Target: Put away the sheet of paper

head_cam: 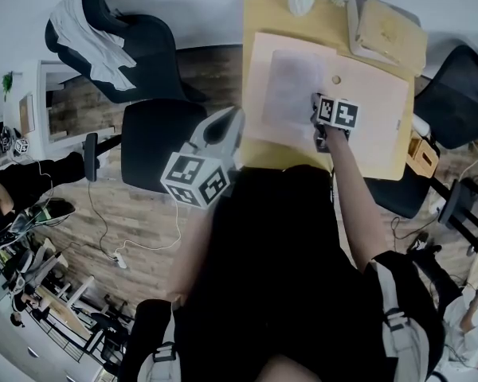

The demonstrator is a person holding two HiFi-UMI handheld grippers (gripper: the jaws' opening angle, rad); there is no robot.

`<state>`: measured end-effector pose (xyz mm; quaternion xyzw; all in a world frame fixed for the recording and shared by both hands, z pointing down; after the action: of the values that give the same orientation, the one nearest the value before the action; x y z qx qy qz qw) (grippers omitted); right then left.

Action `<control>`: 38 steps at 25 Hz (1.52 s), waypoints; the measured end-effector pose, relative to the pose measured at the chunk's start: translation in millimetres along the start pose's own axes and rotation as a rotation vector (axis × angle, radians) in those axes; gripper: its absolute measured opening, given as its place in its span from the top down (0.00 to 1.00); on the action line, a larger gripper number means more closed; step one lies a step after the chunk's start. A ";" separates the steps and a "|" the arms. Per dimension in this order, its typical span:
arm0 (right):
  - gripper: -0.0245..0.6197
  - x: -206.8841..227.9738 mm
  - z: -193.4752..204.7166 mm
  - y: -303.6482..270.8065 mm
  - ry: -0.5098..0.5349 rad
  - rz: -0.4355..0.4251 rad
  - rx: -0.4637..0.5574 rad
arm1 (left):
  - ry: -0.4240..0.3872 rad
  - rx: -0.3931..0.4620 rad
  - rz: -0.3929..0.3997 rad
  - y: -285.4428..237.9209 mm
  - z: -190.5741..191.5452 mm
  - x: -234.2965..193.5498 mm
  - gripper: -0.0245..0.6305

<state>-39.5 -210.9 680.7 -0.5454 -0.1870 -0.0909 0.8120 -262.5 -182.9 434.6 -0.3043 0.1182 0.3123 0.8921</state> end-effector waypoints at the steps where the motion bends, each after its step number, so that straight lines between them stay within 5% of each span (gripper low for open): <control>1: 0.92 -0.3 0.1 -0.1 0.001 -0.001 -0.001 | 0.001 0.001 0.000 0.0 -0.2 -0.4 0.95; 26: 0.90 -7.9 17.8 73.3 0.133 -0.007 0.089 | 0.038 0.050 0.010 22.8 22.9 20.5 0.95; 38: 0.90 36.0 47.6 160.6 0.129 -0.077 0.195 | 0.010 -0.009 0.063 3.3 61.3 123.3 0.95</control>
<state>40.1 -102.7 574.5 -0.4494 -0.1633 -0.1382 0.8673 -167.5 -83.3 431.8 -0.3060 0.1309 0.3392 0.8799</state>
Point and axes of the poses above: the fingertips, and each gripper's own axes: y backward along the fingers, x to its right, z out of its underside, the point moved 2 cm from there along y, backward along the fingers, and after that the axes turned 4 degrees about -x, right-handed, at the moved point
